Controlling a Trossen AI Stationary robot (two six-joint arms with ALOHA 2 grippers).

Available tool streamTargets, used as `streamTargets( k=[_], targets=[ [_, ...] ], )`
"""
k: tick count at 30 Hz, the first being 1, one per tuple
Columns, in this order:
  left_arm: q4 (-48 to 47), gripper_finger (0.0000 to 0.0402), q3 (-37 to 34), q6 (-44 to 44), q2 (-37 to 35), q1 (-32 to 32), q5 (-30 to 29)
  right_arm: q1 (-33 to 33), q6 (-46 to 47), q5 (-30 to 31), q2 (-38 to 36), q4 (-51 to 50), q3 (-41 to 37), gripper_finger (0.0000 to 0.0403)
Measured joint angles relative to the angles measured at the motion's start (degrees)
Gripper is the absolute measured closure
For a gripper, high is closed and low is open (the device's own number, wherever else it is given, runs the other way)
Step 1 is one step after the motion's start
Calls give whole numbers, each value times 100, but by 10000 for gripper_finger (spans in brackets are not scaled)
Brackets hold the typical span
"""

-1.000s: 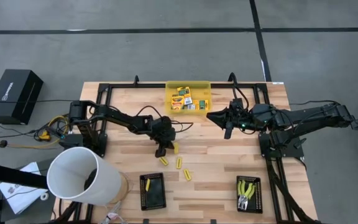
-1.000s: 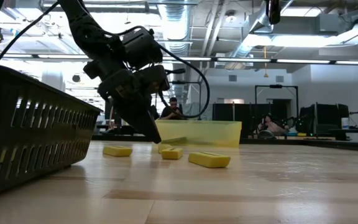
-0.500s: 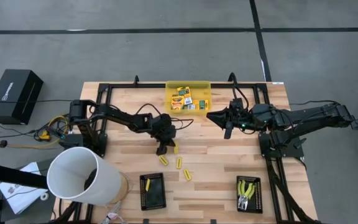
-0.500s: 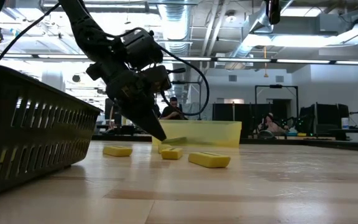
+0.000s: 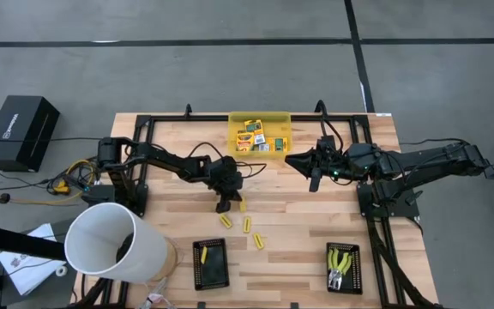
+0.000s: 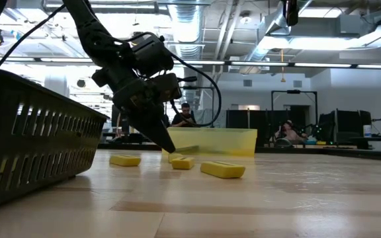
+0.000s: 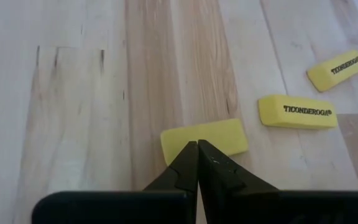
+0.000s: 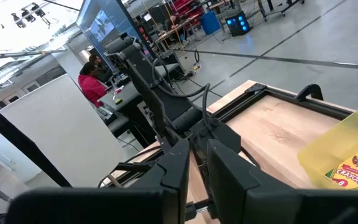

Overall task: Pick & Place School Supplies
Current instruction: Put the yellow eraser into the left black bin

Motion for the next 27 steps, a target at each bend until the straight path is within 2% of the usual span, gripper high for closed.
streamTargets(
  k=[27],
  targets=[
    [-481, 402, -8, -36, 106, -33, 21, 4, 2, -20, 0, -31, 1, 351]
  ],
)
